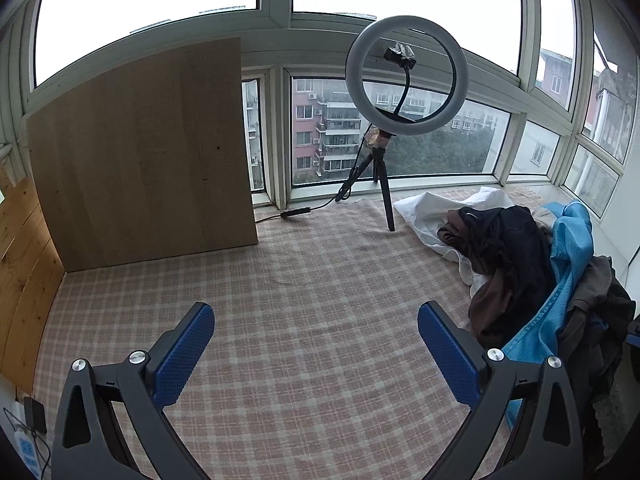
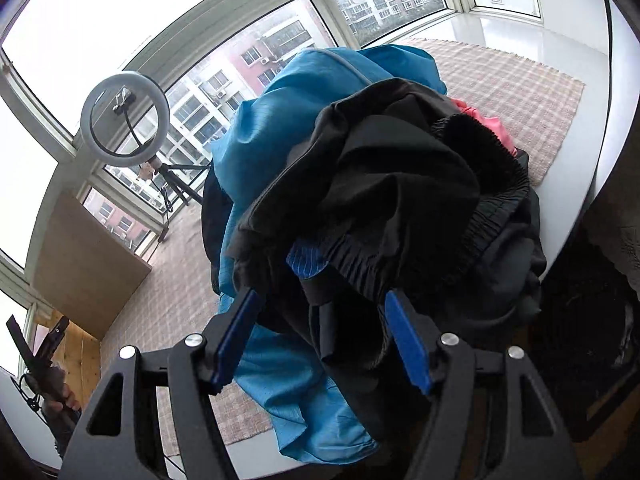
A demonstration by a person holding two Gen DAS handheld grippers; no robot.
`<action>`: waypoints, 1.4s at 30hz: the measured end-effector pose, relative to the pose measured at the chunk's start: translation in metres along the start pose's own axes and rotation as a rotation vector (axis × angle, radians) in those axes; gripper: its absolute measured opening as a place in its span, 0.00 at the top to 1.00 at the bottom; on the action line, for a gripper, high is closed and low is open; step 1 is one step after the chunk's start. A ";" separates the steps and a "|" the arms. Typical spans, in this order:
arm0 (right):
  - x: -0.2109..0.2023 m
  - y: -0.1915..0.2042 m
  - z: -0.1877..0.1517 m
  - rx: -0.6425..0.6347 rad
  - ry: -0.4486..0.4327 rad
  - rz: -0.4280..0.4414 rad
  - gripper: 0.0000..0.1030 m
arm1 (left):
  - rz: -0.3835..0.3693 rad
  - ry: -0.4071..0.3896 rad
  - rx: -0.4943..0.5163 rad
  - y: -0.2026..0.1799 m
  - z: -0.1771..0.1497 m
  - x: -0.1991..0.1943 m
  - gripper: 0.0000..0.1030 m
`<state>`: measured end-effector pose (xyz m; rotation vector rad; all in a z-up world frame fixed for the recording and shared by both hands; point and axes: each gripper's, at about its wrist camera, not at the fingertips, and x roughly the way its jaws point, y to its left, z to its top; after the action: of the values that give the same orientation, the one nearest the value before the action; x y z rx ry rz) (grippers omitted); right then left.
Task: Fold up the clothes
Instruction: 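Reach the right gripper into the clothes pile and grasp the blue striped briefs, then lift the briefs with the right gripper and drop them on the open bed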
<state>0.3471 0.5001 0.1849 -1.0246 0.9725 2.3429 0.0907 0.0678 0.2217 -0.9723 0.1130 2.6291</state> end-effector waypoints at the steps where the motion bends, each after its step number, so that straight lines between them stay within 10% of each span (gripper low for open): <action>1: 0.011 0.007 -0.001 -0.015 0.027 -0.024 0.37 | -0.003 0.002 0.007 -0.003 -0.001 0.000 0.01; 7: 0.077 -0.001 0.018 0.138 0.085 -0.076 0.37 | -0.003 -0.001 0.040 -0.012 0.000 -0.003 0.01; 10: 0.087 -0.010 0.020 0.196 0.107 -0.050 0.86 | 0.009 -0.009 0.050 -0.008 -0.001 -0.008 0.01; 23: -0.019 0.066 0.050 0.072 -0.219 0.132 0.95 | -0.013 -0.017 -0.022 0.048 0.002 -0.012 0.01; 36: -0.081 0.302 0.114 -0.303 -0.337 0.407 0.95 | -0.001 -0.066 -0.075 0.112 0.002 -0.031 0.01; 42: -0.066 0.405 0.063 -0.440 -0.220 0.554 0.95 | 0.012 -0.078 -0.090 0.136 0.002 -0.043 0.01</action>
<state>0.1195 0.2670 0.4419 -0.6658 0.7355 3.1502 0.0741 -0.0714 0.2450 -0.8987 -0.0186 2.6998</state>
